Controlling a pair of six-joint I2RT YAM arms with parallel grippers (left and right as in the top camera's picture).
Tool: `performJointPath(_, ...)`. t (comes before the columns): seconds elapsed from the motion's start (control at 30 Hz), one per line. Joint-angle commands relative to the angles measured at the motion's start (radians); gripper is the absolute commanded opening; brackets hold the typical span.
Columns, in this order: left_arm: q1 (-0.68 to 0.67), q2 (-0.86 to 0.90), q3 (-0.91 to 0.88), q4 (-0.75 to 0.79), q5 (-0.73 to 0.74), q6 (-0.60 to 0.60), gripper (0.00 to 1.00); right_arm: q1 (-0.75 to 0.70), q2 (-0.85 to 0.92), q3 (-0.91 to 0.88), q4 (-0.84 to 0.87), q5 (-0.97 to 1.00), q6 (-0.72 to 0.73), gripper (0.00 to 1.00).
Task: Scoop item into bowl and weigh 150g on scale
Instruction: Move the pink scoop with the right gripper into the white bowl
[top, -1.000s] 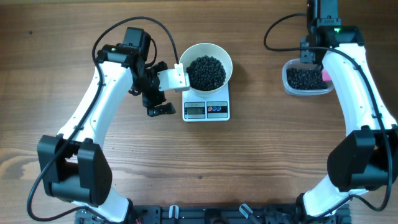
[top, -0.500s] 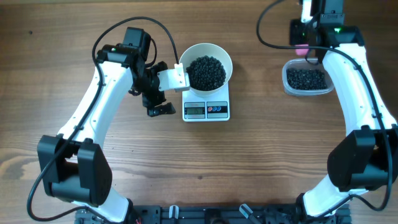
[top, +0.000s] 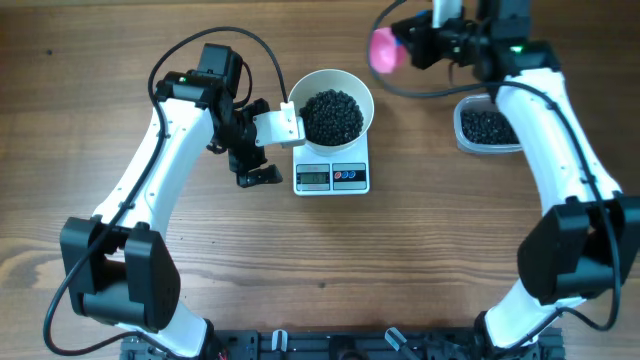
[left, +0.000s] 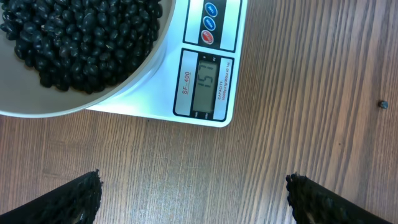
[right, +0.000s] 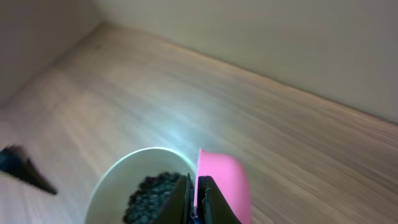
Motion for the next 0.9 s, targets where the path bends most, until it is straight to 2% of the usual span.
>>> performJointPath(0.0, 0.003, 0.004, -0.006, 0.000, 0.024, 0.019, 1.00, 0.054, 0.031, -0.006, 0.011, -0.045, -0.114, 0.04)
performJointPath(0.17, 0.003, 0.004, -0.006, 0.000, 0.024, 0.019, 1.00, 0.095, 0.045, -0.005, 0.007, -0.045, -0.203, 0.04)
performJointPath(0.5, 0.003, 0.004, -0.006, 0.000, 0.024, 0.019, 1.00, 0.138, 0.122, -0.005, 0.009, -0.044, -0.206, 0.05)
performJointPath(0.7, 0.003, 0.004, -0.006, 0.000, 0.024, 0.019, 1.00, 0.142, 0.167, -0.006, 0.017, -0.044, -0.309, 0.05)
performJointPath(0.87, 0.003, 0.004, -0.006, 0.000, 0.024, 0.019, 1.00, 0.142, 0.183, -0.006, 0.016, -0.018, -0.320, 0.04)
